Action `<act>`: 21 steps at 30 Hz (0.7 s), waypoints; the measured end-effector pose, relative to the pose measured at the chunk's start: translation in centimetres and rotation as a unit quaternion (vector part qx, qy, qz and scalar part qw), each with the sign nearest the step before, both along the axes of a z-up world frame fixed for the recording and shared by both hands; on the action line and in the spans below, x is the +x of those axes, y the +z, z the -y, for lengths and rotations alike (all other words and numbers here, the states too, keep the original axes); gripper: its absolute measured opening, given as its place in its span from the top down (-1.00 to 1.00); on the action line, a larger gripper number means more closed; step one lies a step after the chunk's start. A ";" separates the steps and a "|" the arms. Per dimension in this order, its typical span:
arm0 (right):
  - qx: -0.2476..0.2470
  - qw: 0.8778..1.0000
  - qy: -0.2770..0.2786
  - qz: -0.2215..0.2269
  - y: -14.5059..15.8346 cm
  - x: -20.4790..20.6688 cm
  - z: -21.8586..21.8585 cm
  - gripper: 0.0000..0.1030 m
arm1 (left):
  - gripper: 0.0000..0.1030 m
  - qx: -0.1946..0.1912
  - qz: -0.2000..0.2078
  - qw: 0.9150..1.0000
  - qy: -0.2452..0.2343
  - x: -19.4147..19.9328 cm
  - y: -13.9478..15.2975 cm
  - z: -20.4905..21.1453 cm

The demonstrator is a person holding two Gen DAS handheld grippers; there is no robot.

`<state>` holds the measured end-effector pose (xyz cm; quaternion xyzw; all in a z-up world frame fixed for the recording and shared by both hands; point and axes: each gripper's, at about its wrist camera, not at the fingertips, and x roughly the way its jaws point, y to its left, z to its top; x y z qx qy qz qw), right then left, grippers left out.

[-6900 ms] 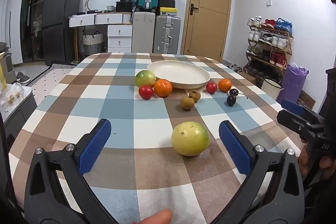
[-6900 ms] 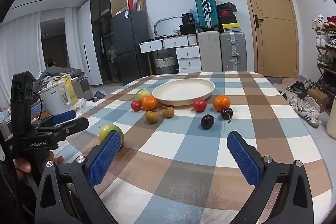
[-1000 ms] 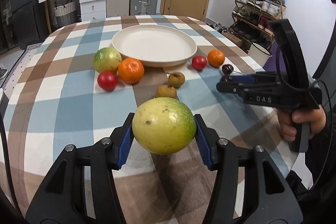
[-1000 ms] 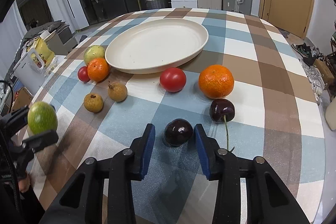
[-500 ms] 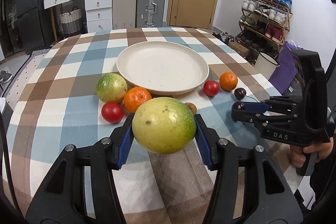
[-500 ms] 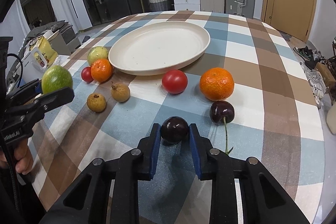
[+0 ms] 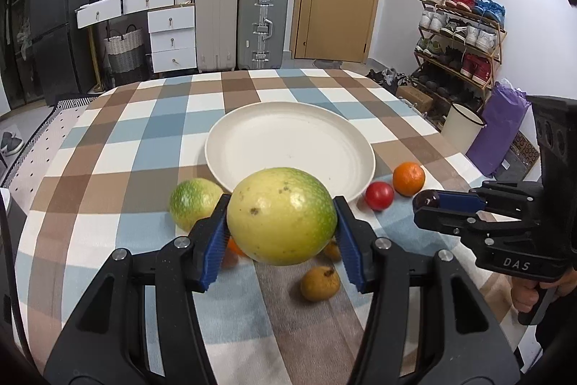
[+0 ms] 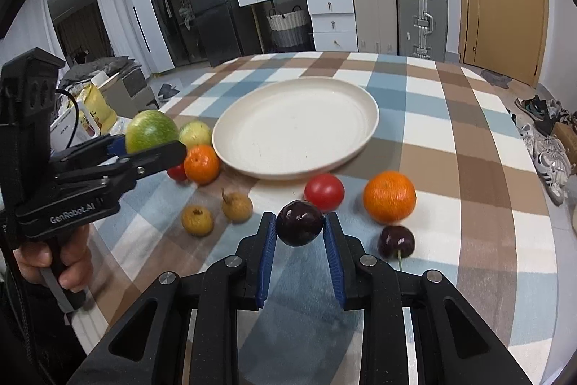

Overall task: Organize fruits
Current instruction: 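Carry the pomelo and cherry with both grippers over the white plate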

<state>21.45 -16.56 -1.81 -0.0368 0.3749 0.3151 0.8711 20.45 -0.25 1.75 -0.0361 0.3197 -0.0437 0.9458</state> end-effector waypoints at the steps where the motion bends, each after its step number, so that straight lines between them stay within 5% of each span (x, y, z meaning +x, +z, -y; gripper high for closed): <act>1: 0.006 1.000 0.001 0.002 0.3 0.2 -0.1 0.47 | 0.00 0.001 0.001 1.000 -0.001 0.2 0.0 0.0; 21: 0.059 0.997 0.002 0.050 2.9 4.9 -2.1 0.47 | -0.01 0.017 0.019 1.000 -0.011 7.3 0.3 -0.4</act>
